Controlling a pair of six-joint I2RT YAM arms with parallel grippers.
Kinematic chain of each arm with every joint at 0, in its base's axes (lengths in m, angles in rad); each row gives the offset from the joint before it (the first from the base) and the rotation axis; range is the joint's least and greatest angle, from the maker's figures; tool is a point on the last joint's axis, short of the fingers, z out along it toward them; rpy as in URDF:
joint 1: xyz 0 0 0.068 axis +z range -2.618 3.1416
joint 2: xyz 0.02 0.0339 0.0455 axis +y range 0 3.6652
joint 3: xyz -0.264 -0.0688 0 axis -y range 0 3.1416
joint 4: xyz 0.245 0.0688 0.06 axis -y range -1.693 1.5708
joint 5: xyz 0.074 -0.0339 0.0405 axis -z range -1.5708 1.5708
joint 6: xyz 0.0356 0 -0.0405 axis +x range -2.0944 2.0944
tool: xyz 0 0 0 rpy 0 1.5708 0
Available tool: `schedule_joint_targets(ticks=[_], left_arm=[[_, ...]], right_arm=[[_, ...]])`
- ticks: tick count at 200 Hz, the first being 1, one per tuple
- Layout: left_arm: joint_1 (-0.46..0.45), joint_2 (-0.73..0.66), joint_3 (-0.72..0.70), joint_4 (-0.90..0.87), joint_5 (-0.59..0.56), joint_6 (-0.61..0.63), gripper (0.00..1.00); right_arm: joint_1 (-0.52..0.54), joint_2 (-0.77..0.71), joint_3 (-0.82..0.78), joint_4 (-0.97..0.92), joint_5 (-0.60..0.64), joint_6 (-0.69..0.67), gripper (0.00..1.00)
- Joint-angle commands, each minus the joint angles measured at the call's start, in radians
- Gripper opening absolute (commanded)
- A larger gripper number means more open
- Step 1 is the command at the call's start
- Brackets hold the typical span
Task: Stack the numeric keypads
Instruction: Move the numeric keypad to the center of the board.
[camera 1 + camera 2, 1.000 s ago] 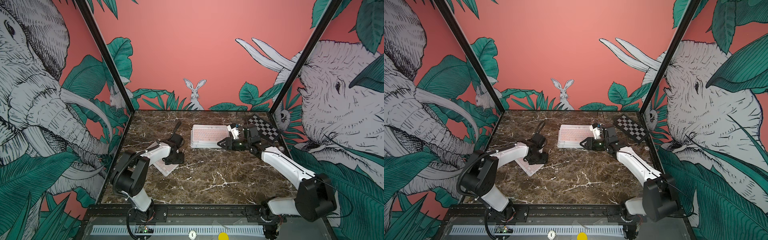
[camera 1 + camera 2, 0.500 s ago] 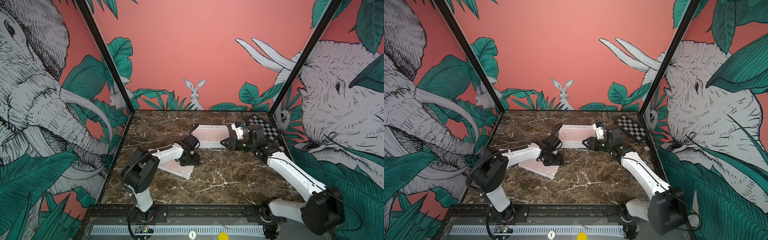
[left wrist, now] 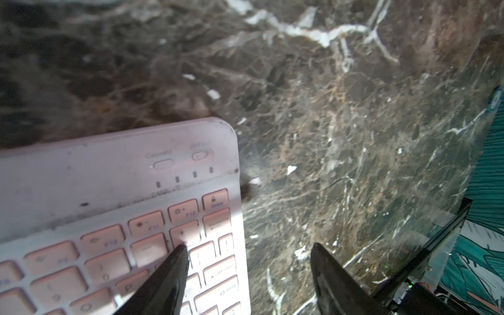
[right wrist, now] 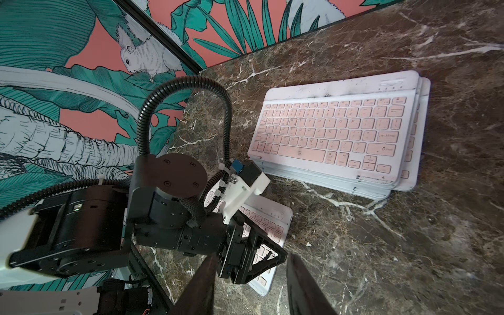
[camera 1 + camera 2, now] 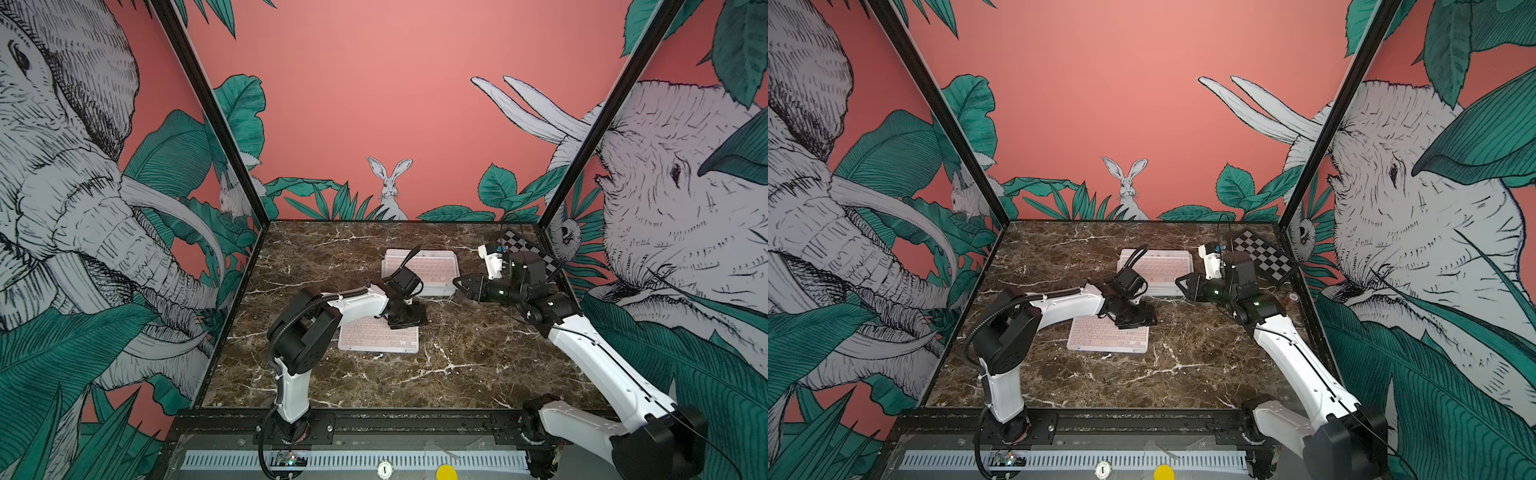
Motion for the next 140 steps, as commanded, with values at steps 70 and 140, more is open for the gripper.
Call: schedule_joint_targets(ticks=[70,140], left_arm=[[-0.086,0.039,0.105,0.026,-0.014,-0.076,0.72],[0.191,-0.343,-0.187,-0.058,-0.127,0.064,0.73]], right_arm=[[-0.074,-0.061,-0.015,-0.054,0.032,0.009,0.42],[-0.048,-0.018,-0.107,-0.003,0.029,0.025,0.41]])
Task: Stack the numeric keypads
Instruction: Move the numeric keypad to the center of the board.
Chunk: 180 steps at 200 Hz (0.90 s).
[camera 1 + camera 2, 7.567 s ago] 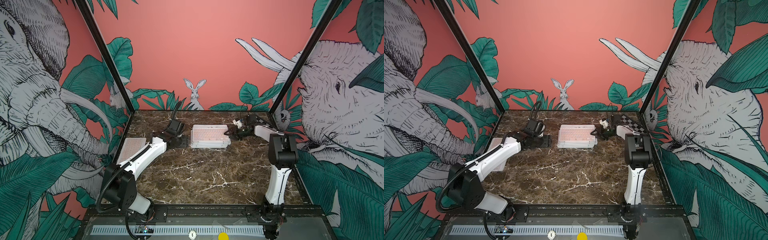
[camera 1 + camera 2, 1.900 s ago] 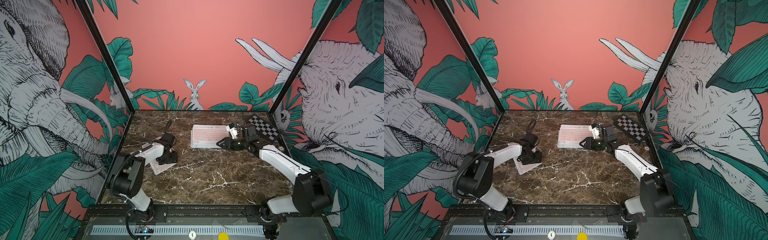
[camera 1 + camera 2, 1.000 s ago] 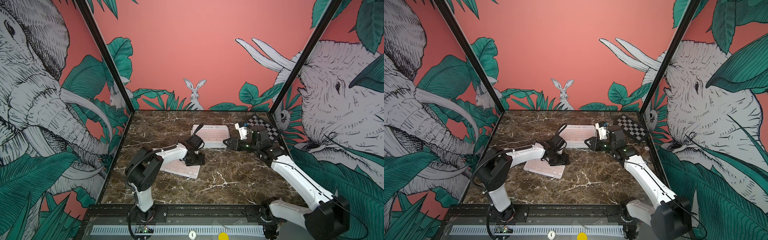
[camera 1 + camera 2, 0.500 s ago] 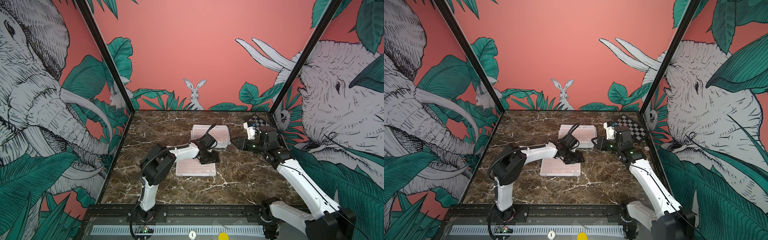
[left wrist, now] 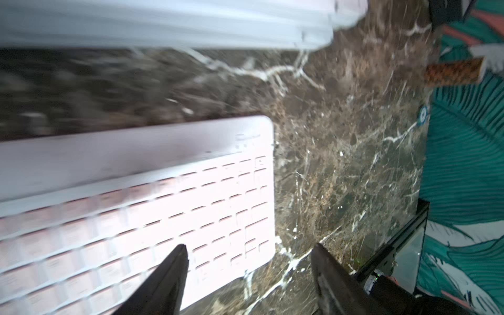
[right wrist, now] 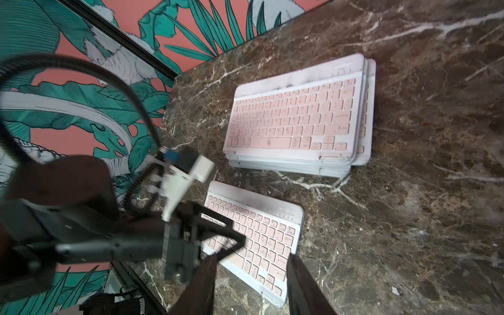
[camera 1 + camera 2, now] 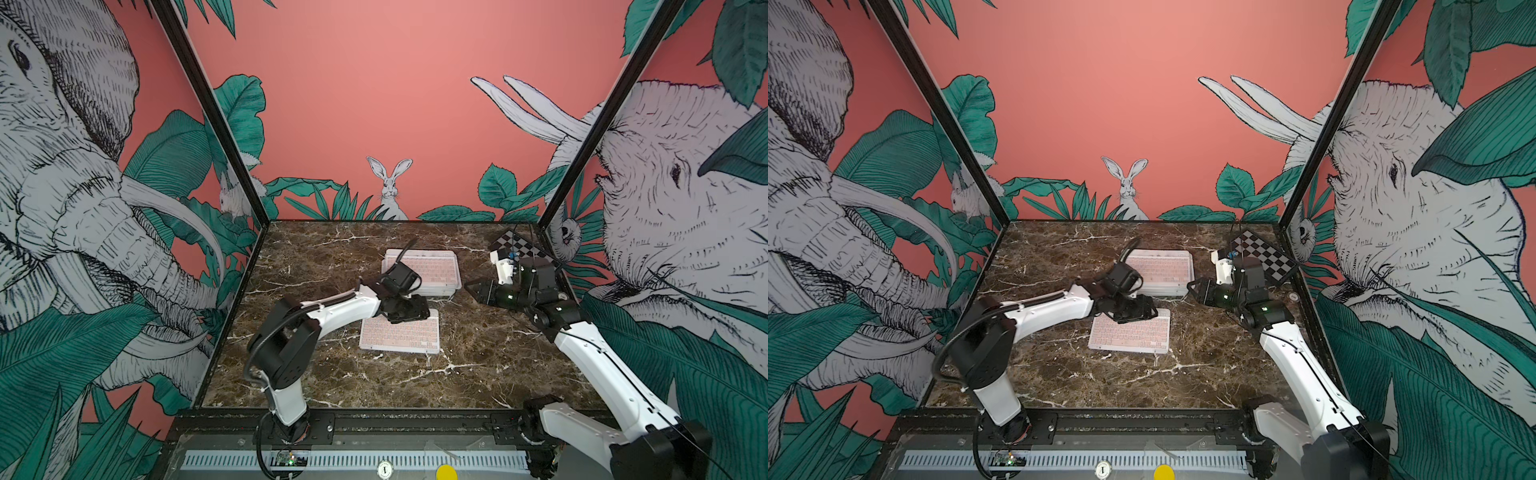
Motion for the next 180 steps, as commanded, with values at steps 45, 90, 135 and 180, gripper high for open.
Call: schedule_joint_targets(ticks=[45,90,135,180], left_arm=[[0.295,-0.187,-0.212,-0.114,0.013,0.230,0.76],[0.334,-0.124,-0.242,-0.101,0.105,0.299,0.75],[0.334,-0.091,-0.270,-0.083,0.102,0.318,0.74],[0.334,-0.091,-0.293,-0.067,0.089,0.316,0.74]], right_arm=[[0.113,0.128,-0.087,0.041,0.106,0.014,0.42],[0.167,0.215,-0.146,0.065,0.172,0.053,0.47],[0.215,0.273,-0.189,0.133,0.197,0.105,0.49],[0.244,0.350,-0.173,0.155,0.222,0.107,0.49]])
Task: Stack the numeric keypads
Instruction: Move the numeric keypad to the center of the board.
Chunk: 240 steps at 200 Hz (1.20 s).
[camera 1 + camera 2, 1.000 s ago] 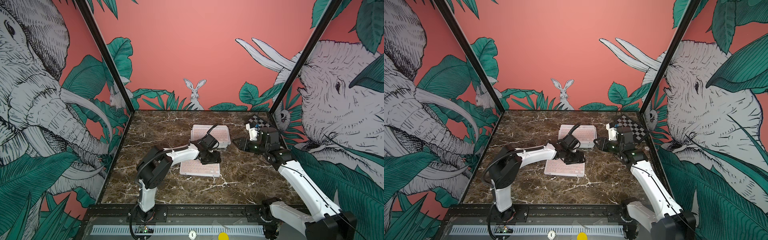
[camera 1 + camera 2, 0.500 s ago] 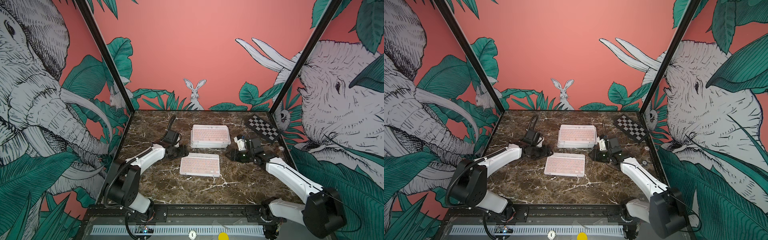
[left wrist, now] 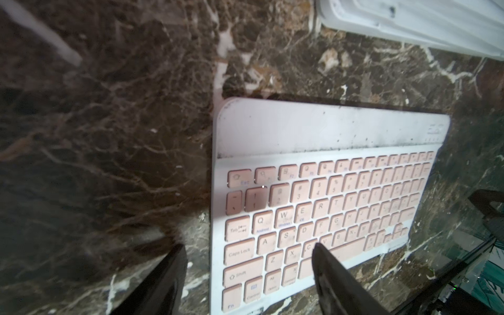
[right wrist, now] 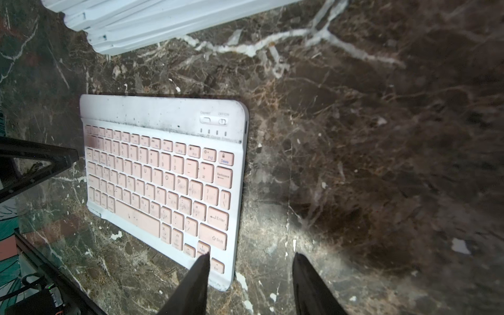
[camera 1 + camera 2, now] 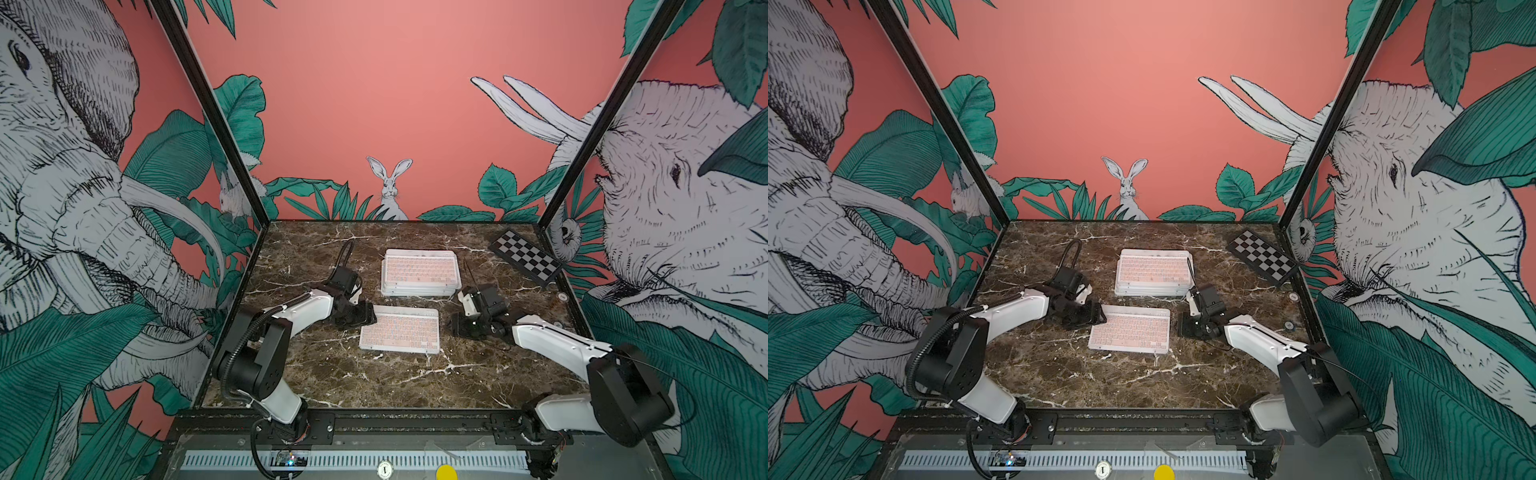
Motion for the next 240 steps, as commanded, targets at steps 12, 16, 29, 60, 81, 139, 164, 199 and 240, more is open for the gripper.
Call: schedule_joint_targets(ticks=[12,16,29,60,81,139,164,199,240], left_arm=[[-0.001,0.002,-0.026,0.008,-0.001,0.012,0.74],[-0.002,0.002,-0.026,0.010,0.000,0.009,0.74],[-0.002,0.004,-0.032,0.018,0.004,0.005,0.74],[-0.025,0.022,-0.030,0.018,0.002,-0.003,0.74],[-0.052,0.035,-0.022,0.020,-0.014,-0.008,0.74],[-0.122,0.071,-0.008,0.037,-0.026,-0.039,0.74],[-0.141,0.079,-0.013,0.045,-0.025,-0.049,0.74],[-0.150,0.080,-0.029,0.059,-0.024,-0.062,0.74],[-0.155,0.080,-0.036,0.065,-0.019,-0.069,0.74]], right_arm=[[0.017,0.055,0.015,0.063,0.022,0.021,0.49],[0.019,0.060,0.015,0.066,0.022,0.022,0.49],[0.023,0.075,0.017,0.077,0.020,0.028,0.49],[0.032,0.090,0.012,0.105,0.018,0.043,0.49],[0.034,0.097,0.009,0.115,0.019,0.050,0.49],[0.038,0.107,-0.020,0.146,0.025,0.073,0.49],[0.040,0.105,-0.028,0.141,0.030,0.072,0.49],[0.040,0.084,-0.037,0.110,0.064,0.055,0.49],[0.043,0.083,-0.046,0.118,0.061,0.067,0.49]])
